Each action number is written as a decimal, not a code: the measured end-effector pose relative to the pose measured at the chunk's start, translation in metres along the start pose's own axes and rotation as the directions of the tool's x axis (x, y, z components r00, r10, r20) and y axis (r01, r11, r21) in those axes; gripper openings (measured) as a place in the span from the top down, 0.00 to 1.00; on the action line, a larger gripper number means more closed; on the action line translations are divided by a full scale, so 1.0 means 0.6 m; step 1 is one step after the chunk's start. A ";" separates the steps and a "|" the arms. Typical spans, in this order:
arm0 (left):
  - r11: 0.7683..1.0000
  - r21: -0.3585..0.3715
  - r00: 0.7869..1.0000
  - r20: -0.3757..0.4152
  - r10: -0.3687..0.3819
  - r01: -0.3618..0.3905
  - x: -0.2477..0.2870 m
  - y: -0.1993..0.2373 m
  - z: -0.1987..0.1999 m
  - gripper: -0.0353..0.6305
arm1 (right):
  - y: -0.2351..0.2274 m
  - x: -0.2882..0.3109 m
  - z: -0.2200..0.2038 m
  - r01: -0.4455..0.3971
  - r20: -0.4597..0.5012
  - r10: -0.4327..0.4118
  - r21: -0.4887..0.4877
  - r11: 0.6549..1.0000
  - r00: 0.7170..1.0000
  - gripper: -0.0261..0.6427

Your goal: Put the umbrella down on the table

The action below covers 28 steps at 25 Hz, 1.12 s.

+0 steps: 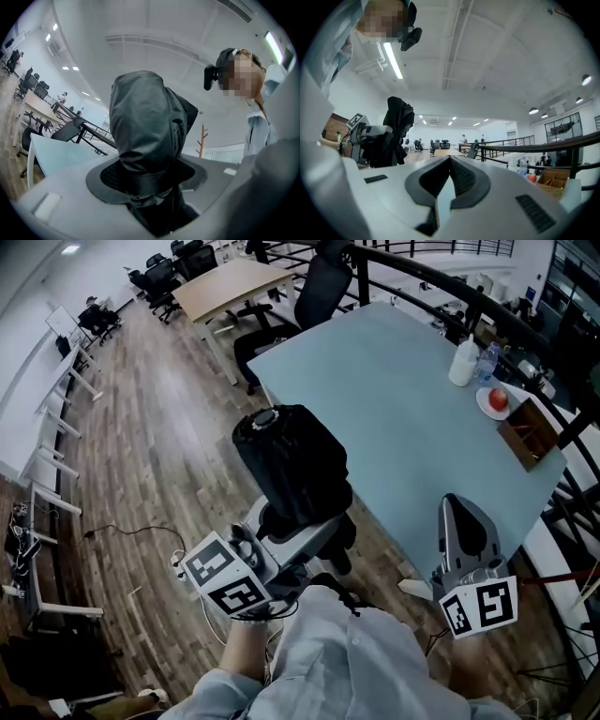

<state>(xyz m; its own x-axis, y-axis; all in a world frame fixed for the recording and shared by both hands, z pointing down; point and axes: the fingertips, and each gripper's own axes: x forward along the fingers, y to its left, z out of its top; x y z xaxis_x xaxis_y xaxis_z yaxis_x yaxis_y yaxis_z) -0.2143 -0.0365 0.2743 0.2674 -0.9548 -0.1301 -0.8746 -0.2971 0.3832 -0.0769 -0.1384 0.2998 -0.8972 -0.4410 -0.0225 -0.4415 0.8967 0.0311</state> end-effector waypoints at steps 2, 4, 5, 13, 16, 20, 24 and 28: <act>1.000 -0.006 1.000 -0.004 -0.027 0.027 0.005 0.000 0.000 0.56 | -0.005 -0.010 0.005 0.032 0.001 -0.032 -0.013 0.999 0.999 0.97; 0.998 -0.012 0.998 -0.005 -0.055 0.055 0.003 0.002 0.000 0.56 | -0.002 -0.018 0.007 0.065 0.000 -0.065 -0.025 0.998 0.998 0.97; 0.998 -0.014 0.998 -0.006 -0.068 0.068 0.004 0.003 0.000 0.56 | -0.002 -0.021 0.007 0.080 0.001 -0.080 -0.028 0.996 0.997 0.97; 0.989 -0.034 0.988 -0.040 -0.146 0.145 0.094 0.014 -0.011 0.56 | -0.067 -0.025 0.008 0.167 -0.001 -0.167 -0.034 0.985 0.986 0.97; 0.986 -0.037 0.984 -0.056 -0.167 0.165 0.132 0.031 -0.011 0.56 | -0.095 -0.018 0.004 0.204 -0.015 -0.205 -0.026 0.979 0.979 0.97; 0.978 -0.053 0.976 -0.075 -0.206 0.202 0.181 0.067 -0.002 0.56 | -0.129 0.008 0.003 0.257 -0.037 -0.258 -0.030 0.966 0.965 0.97; 0.969 -0.062 0.961 -0.127 -0.245 0.239 0.234 0.104 0.011 0.56 | -0.157 0.051 0.015 0.304 -0.042 -0.304 -0.015 0.953 0.952 0.97; 0.958 -0.069 0.946 -0.156 -0.286 0.278 0.278 0.139 0.021 0.56 | -0.177 0.093 0.011 0.332 -0.052 -0.331 -0.005 0.943 0.942 0.97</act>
<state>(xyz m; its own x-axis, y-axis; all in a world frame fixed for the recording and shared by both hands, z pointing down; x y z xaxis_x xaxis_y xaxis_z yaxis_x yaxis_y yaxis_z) -0.2477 -0.2202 0.2732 0.5657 -0.8197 -0.0897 -0.7357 -0.5509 0.3942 -0.0802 -0.2584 0.2888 -0.6993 -0.7146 0.0204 -0.7141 0.6996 0.0272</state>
